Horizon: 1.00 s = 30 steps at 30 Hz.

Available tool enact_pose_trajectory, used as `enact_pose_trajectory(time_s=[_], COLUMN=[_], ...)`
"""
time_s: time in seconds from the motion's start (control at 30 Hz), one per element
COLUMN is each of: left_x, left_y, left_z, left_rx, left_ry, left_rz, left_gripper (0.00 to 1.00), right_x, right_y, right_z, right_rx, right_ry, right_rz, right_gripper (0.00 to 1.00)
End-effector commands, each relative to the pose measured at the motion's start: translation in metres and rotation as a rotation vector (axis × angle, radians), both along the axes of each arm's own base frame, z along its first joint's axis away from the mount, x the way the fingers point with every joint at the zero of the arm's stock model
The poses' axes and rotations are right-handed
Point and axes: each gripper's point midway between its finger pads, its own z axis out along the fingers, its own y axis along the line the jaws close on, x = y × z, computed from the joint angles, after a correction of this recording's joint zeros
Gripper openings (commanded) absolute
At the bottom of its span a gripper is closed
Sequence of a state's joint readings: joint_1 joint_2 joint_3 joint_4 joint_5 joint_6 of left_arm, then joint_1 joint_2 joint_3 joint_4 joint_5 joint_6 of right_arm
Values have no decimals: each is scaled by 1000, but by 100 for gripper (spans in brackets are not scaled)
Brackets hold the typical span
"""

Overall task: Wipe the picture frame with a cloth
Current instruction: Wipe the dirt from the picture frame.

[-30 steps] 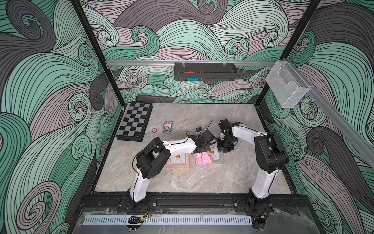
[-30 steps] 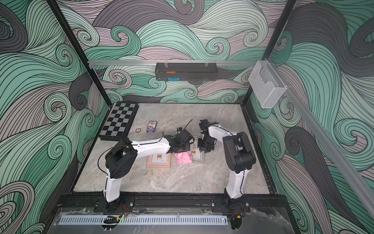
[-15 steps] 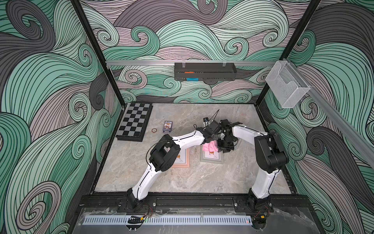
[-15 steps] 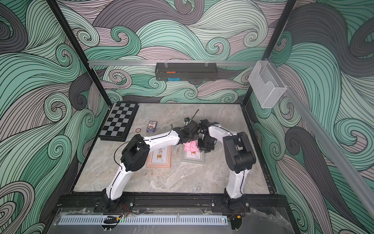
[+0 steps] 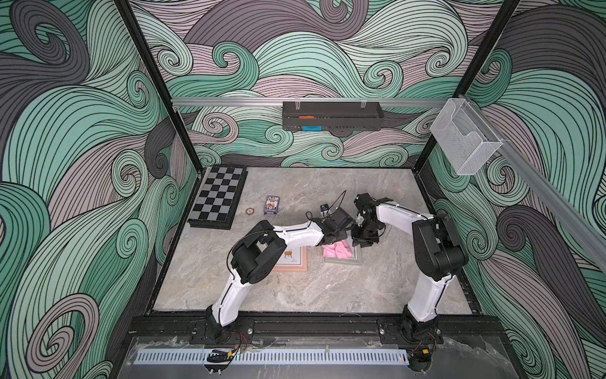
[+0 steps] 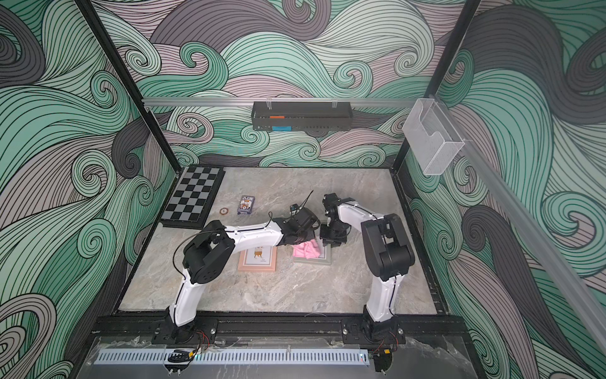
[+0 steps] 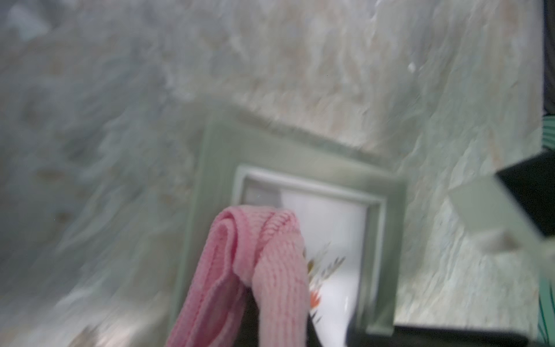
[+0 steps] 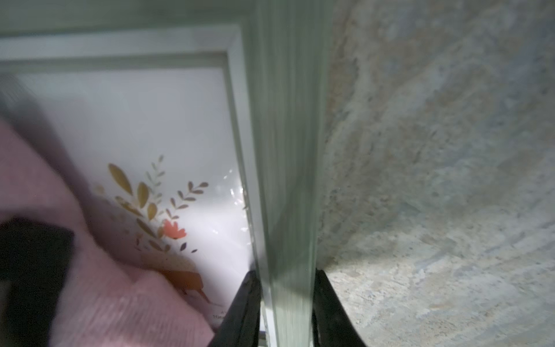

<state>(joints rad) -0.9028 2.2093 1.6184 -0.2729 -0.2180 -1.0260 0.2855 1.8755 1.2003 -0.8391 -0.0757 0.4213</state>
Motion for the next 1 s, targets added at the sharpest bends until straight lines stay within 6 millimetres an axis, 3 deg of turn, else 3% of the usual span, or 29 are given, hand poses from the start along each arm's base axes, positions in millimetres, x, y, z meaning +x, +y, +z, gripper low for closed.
enact_pose_trajectory(time_s=[0.0,0.1,0.17,0.3,0.43,0.5,0.6,0.8,0.87,0.97], left_x=[39,56,51,9,-42,-55,-41,17,17,-3], left_y=[-9,-20,-18,3,27,30,27,-10,-16,-15], left_z=[-8,-19,-25,-39,-38,-34,-27,-2,1,-3], left_rx=[41,39,44,29,-14,-26,-23,-71,-85,-128], left_ry=[-35,-22,7,90,187,191,136,41,53,118], left_rz=[21,15,15,15,23,25,43,58,55,45], left_gripper=[0,0,0,0,0,0,0,0,0,0], right_x=[-1,-2,-2,-2,-1,0,2,3,3,3], right_y=[-11,-11,-11,-12,-11,-11,-10,-10,-15,-15], right_z=[-23,-23,-23,-23,-23,-22,-23,-23,-23,-23], right_rx=[-55,-47,-47,-43,-40,-40,-37,-40,-62,-56], right_ry=[7,10,11,13,11,9,8,5,3,4], right_rz=[-5,-1,0,-9,-13,-13,-15,-2,-1,-7], right_gripper=[27,27,27,27,27,27,27,27,27,27])
